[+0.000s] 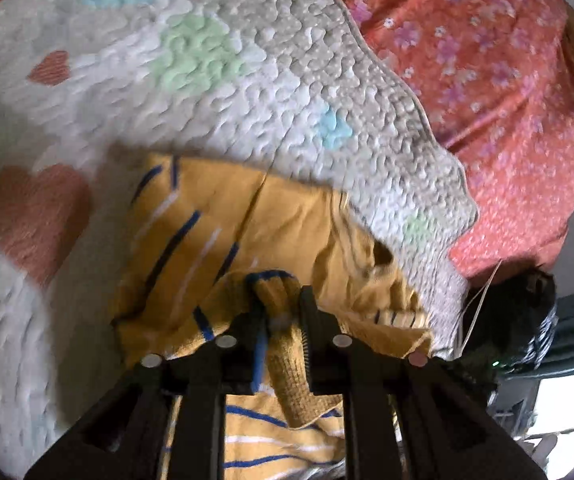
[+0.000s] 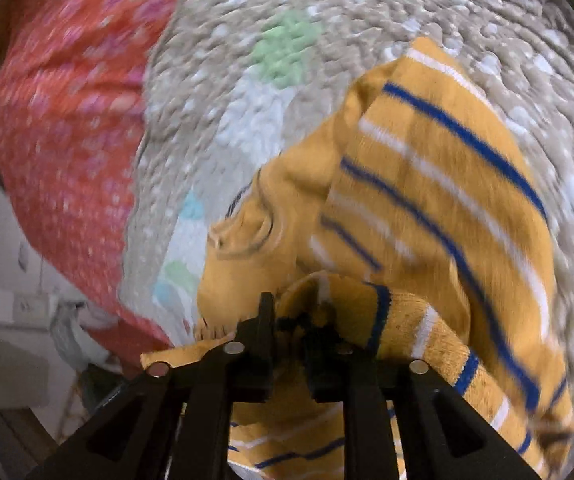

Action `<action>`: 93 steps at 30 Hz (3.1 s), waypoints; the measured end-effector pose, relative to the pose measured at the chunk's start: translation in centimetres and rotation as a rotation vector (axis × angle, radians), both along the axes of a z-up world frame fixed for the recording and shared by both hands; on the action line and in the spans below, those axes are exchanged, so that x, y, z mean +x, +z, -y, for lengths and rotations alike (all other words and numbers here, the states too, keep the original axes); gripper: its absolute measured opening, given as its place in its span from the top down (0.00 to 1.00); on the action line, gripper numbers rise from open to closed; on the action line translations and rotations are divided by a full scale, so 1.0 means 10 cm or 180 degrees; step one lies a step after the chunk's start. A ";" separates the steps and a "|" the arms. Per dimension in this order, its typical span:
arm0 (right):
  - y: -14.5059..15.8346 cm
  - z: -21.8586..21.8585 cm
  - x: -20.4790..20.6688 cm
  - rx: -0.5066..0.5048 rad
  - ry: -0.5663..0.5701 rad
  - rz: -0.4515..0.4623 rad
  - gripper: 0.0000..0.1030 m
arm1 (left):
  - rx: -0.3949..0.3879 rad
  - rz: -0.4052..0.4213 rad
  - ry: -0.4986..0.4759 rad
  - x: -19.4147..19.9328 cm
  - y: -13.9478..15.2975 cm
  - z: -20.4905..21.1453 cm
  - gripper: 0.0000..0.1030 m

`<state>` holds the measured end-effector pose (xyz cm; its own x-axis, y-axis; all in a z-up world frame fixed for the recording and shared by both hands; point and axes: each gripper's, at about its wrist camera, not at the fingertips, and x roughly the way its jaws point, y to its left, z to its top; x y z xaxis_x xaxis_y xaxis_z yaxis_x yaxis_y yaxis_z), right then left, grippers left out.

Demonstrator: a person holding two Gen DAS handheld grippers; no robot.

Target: Fold small clothes

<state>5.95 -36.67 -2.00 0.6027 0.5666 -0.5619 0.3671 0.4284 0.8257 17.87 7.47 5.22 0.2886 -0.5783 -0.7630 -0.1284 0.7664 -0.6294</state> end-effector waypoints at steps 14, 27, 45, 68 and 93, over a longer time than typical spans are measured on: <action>0.48 0.19 0.29 -0.0309 -0.0009 0.0358 0.28 | 0.0027 0.0288 0.0050 0.08 0.30 -0.29 0.58; 0.40 -0.56 -0.24 -0.3163 0.1106 0.0096 0.80 | 0.1685 0.0244 -0.0933 -0.73 -0.17 0.15 0.88; 0.28 0.30 -0.74 -0.1724 0.0563 -0.0268 0.79 | 0.1084 -0.0147 -0.0676 -1.15 -0.15 -0.33 0.93; 0.46 -0.55 0.57 -0.3435 0.1193 0.0094 0.95 | 0.1248 0.0197 -0.0611 -1.14 -0.09 -0.29 0.80; 0.33 -1.15 -0.21 -0.4698 0.1874 0.0416 0.94 | 0.1653 0.0423 -0.0640 -1.58 -0.17 -0.06 0.66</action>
